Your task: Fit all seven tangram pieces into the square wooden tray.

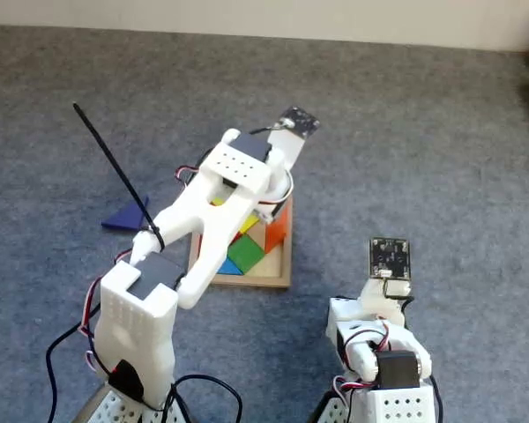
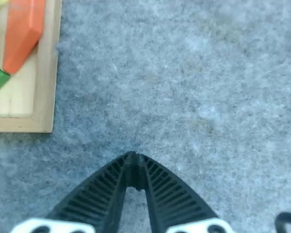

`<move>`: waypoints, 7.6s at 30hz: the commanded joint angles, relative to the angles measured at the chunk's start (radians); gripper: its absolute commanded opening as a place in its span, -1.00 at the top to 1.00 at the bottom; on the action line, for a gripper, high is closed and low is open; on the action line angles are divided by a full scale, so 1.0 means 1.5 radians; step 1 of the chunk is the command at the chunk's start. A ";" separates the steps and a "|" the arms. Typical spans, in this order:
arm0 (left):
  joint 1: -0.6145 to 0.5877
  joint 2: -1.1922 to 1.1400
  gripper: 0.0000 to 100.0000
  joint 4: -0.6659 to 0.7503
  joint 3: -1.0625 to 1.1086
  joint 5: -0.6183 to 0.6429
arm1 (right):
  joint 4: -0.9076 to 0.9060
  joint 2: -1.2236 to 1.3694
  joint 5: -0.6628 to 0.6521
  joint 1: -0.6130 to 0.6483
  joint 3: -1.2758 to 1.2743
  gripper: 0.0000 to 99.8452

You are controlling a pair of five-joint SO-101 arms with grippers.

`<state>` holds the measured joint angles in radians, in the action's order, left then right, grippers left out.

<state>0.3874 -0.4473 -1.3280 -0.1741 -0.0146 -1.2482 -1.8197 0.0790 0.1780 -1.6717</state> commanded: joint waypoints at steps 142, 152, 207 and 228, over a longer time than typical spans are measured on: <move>-0.281 0.411 0.80 -0.087 0.092 -0.012 | -0.002 -0.011 0.003 -0.012 -0.087 0.99; -0.464 0.298 0.44 -0.132 0.093 -0.237 | -0.002 -0.011 0.003 -0.012 -0.087 0.99; -0.460 -0.040 0.82 0.088 0.087 -0.505 | -0.002 -0.011 0.003 -0.012 -0.087 0.99; -0.242 0.181 0.82 -0.124 0.093 -0.345 | -0.002 -0.011 0.003 -0.012 -0.087 0.99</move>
<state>-0.0591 -0.2478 -1.4983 -0.0130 -0.5838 -1.2482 -1.8197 0.0790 0.1780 -1.6717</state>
